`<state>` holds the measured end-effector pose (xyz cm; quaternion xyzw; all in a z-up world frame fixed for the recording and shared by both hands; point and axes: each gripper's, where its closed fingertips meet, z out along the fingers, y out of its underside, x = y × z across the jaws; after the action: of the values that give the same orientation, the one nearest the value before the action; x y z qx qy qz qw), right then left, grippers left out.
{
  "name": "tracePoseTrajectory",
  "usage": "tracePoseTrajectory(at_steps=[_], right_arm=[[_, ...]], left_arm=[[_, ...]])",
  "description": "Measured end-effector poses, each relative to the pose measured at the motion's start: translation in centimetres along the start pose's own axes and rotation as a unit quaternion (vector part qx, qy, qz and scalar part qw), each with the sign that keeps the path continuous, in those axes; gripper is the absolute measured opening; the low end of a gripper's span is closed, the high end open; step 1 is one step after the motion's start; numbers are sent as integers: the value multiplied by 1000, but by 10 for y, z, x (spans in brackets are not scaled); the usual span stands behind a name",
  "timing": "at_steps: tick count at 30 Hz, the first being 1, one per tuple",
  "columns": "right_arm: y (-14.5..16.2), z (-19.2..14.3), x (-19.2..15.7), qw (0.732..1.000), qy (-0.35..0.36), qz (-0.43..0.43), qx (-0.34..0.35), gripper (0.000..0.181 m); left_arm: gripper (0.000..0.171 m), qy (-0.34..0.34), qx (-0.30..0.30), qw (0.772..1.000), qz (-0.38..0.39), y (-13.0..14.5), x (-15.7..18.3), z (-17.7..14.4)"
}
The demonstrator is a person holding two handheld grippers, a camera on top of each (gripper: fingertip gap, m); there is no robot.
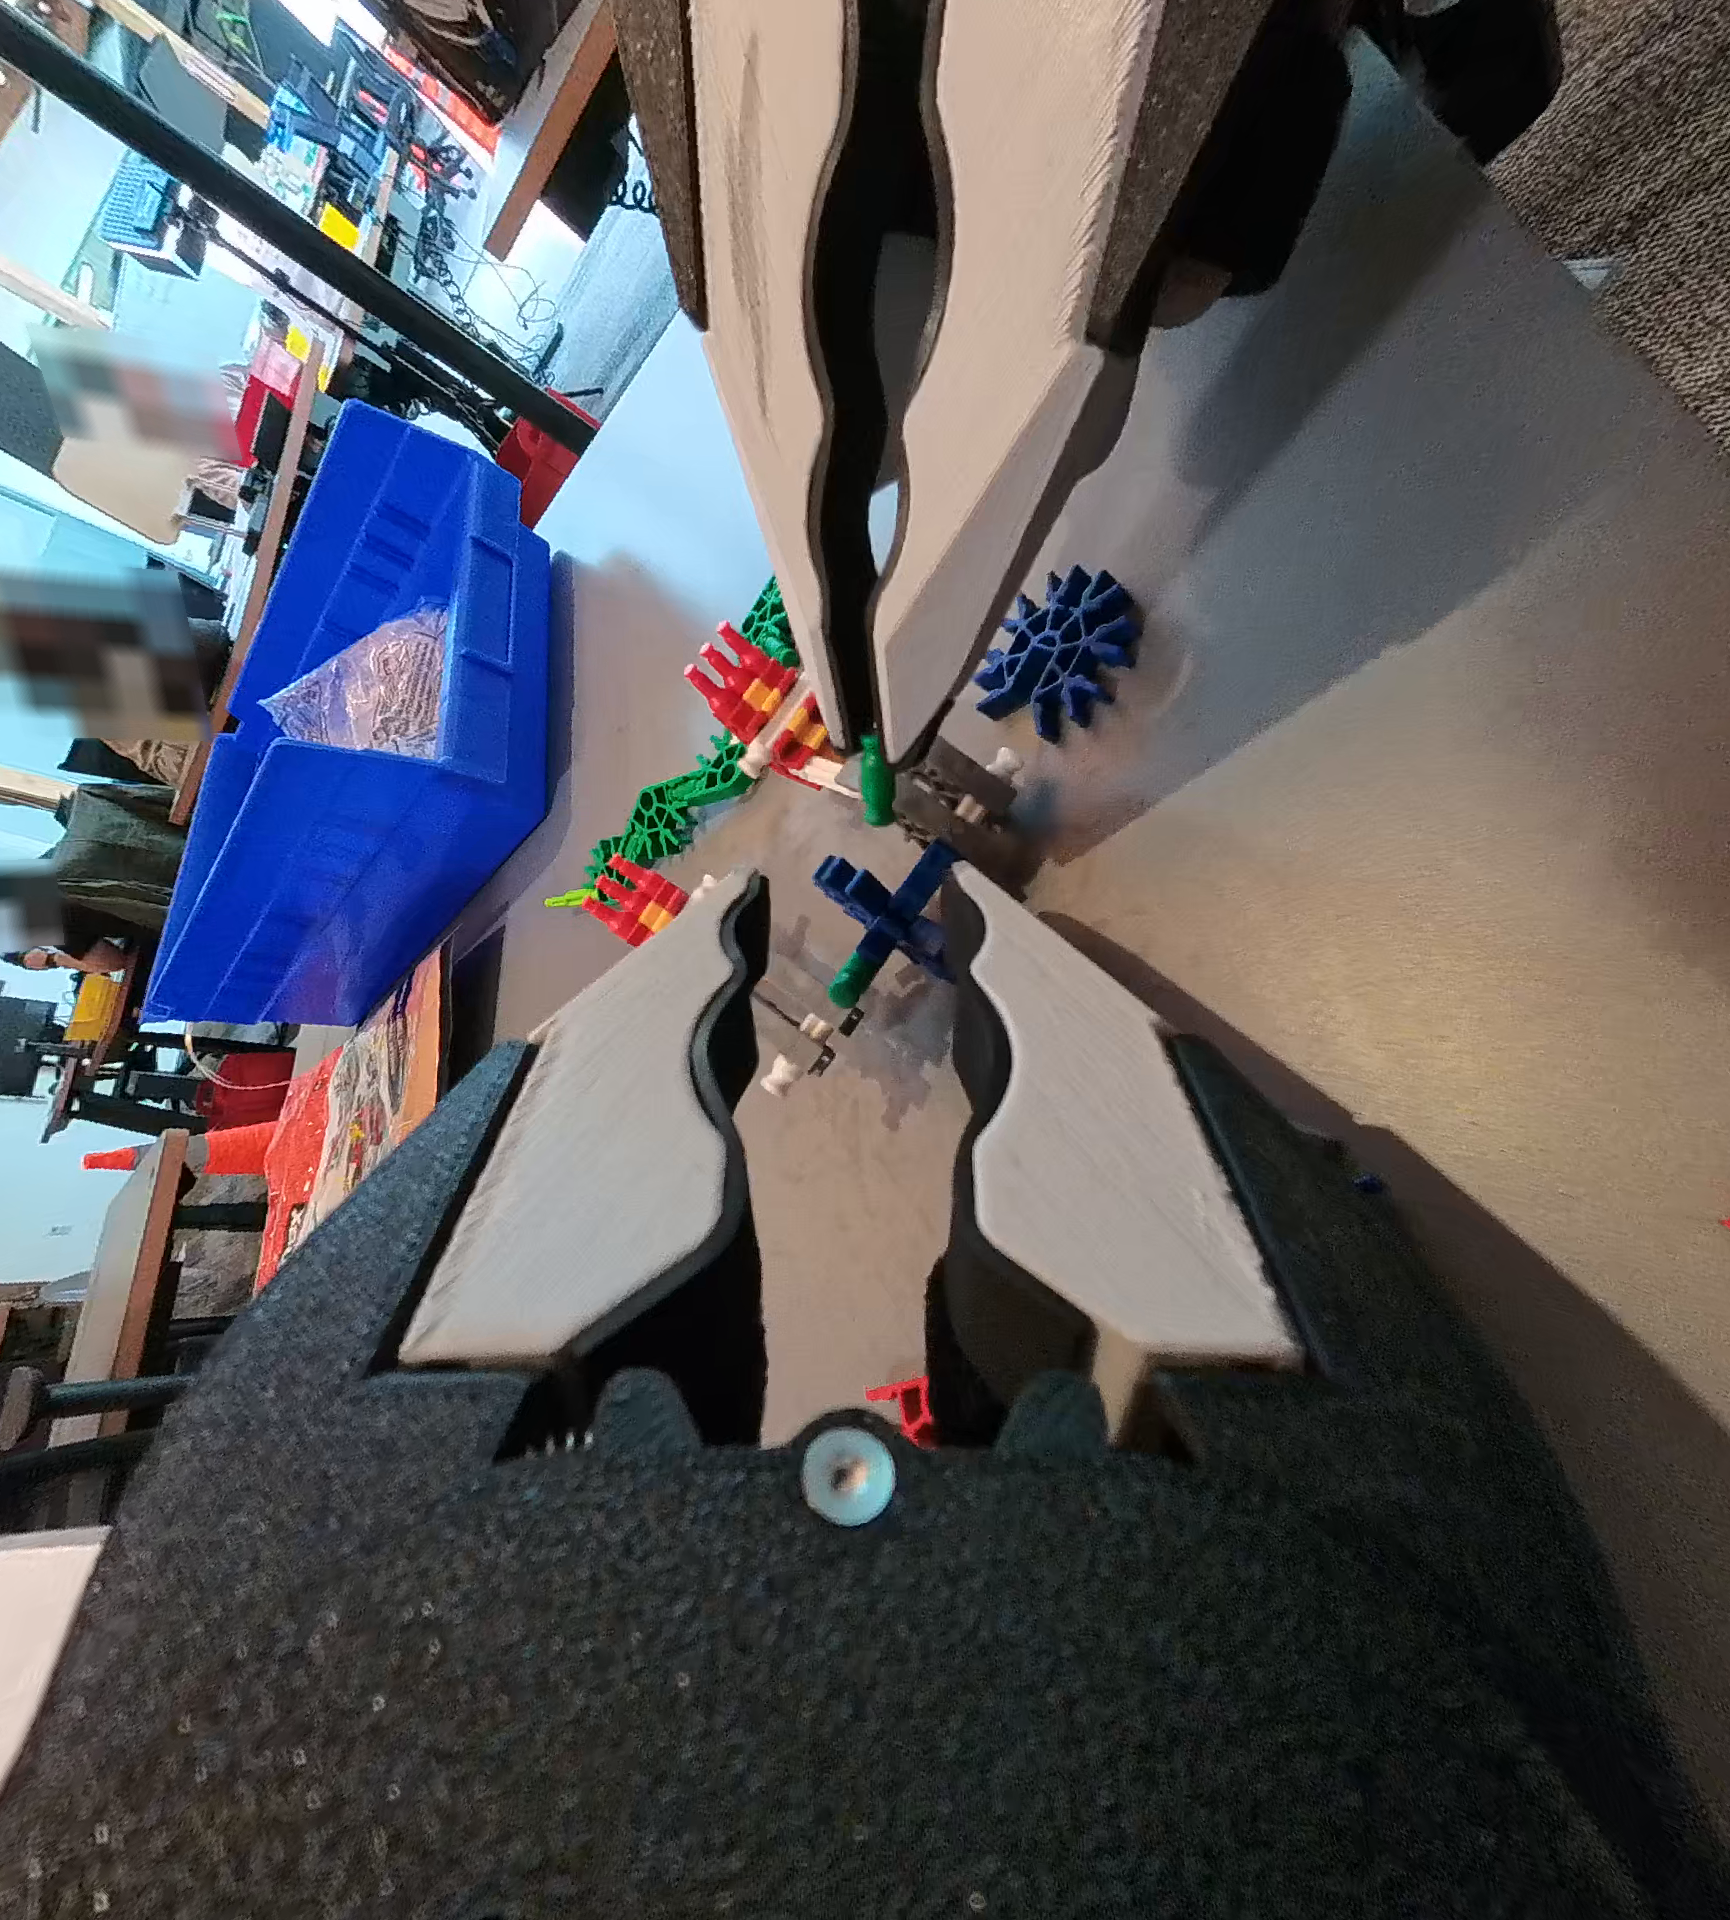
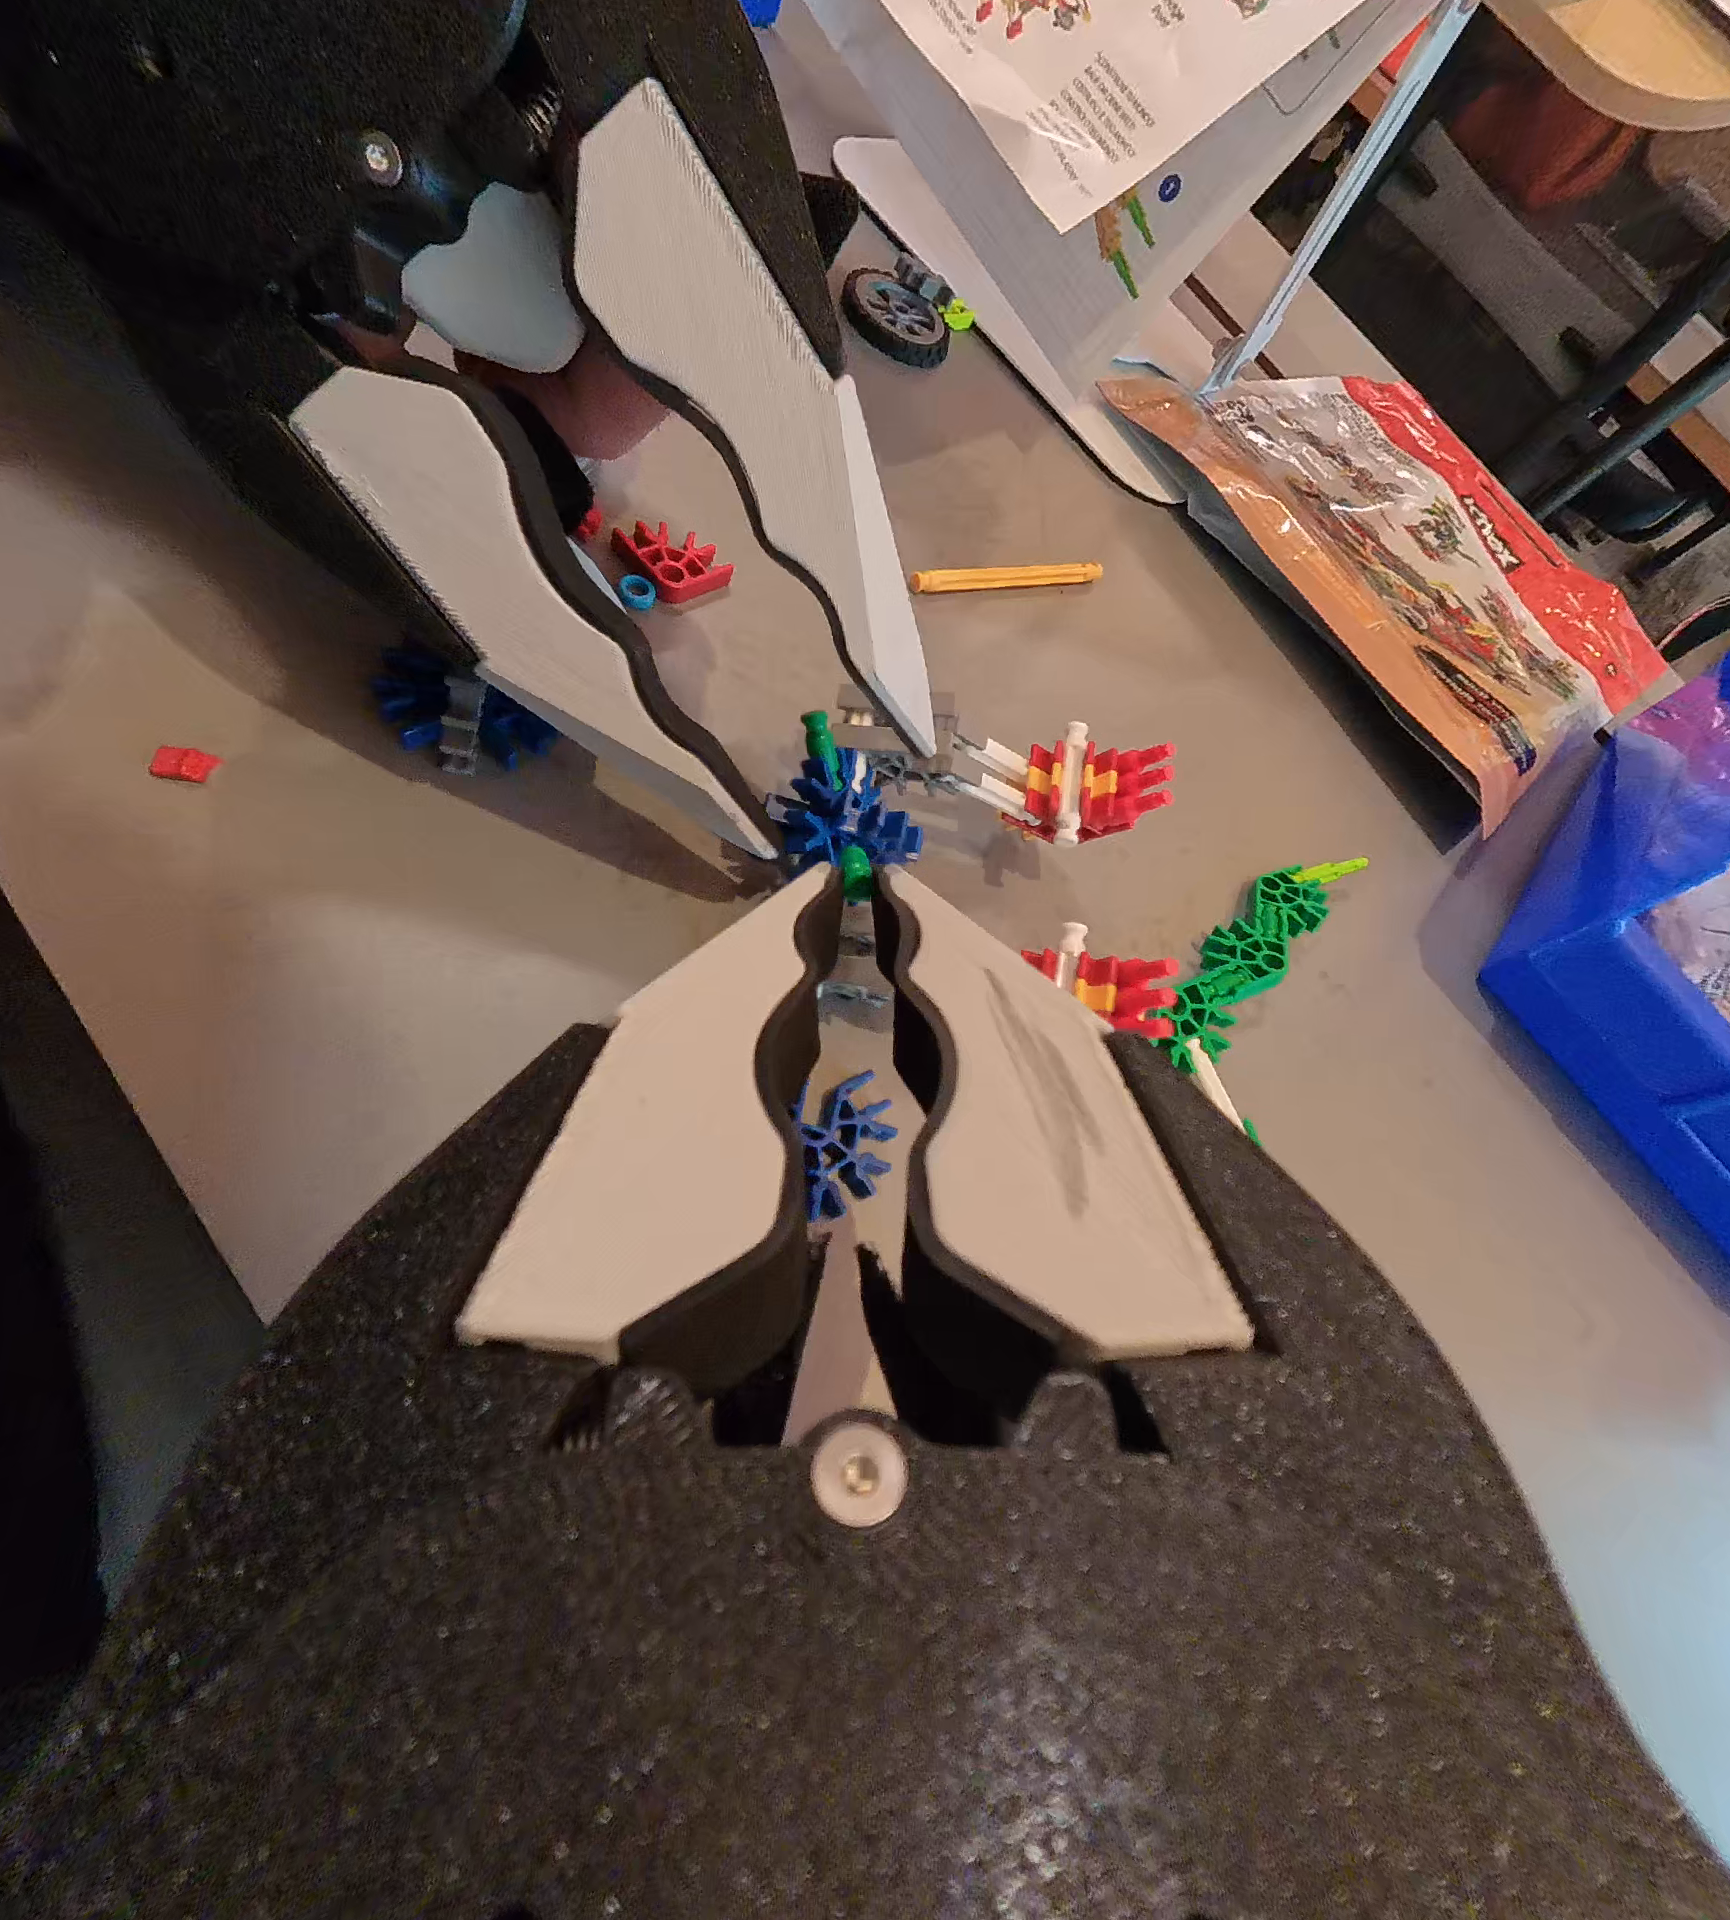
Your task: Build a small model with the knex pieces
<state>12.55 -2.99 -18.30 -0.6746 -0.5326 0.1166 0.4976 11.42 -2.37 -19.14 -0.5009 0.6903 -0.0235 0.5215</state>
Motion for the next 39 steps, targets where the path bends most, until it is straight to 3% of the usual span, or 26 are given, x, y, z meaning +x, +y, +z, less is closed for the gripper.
tracePoseTrajectory(at_steps=[14, 39], right_arm=[[5, 13, -2, 1000, -4, -11, -2, 5], [9, 24, 10, 1000, 3, -11, -17, 5]], left_arm=[[22, 5, -3, 1000, -15, 3, 1, 7], [21, 18, -4, 1000, -22, 9, -8, 14]])
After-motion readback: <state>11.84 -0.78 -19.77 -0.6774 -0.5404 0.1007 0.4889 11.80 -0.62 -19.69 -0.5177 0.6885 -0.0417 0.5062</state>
